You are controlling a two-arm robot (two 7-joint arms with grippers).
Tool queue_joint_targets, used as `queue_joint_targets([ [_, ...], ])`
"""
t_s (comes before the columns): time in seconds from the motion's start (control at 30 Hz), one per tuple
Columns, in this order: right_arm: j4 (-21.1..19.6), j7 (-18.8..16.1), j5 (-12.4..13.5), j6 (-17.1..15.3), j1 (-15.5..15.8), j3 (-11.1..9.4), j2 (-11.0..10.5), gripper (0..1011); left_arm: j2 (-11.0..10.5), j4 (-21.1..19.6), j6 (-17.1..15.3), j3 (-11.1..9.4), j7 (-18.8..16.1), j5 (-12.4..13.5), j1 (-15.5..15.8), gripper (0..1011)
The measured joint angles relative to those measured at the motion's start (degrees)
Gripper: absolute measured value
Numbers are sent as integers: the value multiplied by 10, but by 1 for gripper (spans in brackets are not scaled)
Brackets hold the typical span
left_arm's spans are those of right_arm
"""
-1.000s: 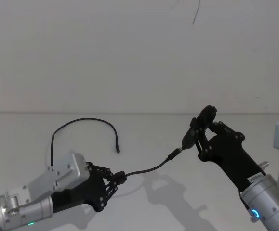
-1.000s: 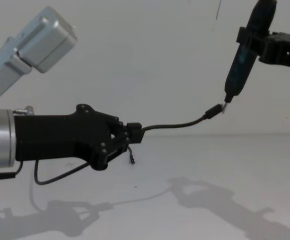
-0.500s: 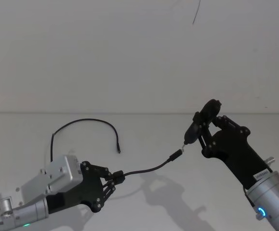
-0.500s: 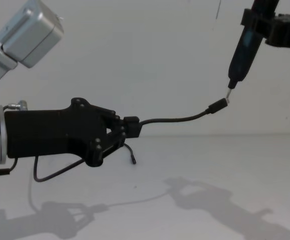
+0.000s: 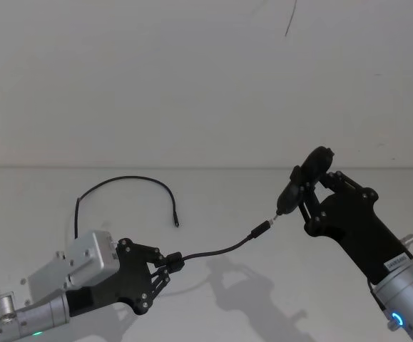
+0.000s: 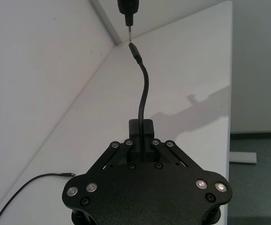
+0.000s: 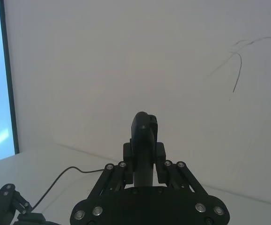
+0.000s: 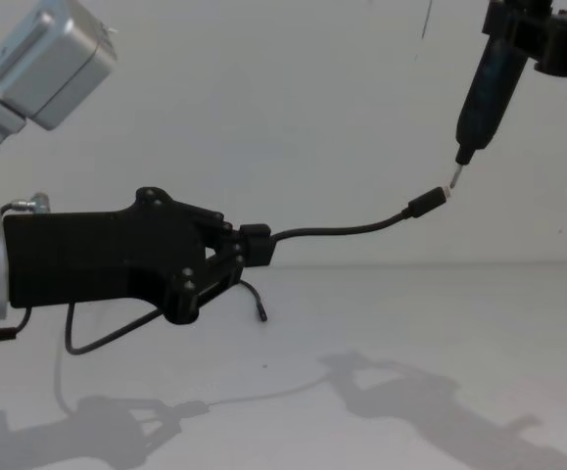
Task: Pick up the data cable with the one hand.
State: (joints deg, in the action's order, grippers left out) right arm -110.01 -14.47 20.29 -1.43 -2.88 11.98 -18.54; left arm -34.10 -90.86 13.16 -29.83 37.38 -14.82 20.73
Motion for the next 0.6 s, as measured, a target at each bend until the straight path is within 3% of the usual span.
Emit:
queue_joint_targets([
  [0.6, -10, 0, 14, 0, 8, -1, -2, 263, -1, -1, 3, 1, 1, 0, -1, 48],
])
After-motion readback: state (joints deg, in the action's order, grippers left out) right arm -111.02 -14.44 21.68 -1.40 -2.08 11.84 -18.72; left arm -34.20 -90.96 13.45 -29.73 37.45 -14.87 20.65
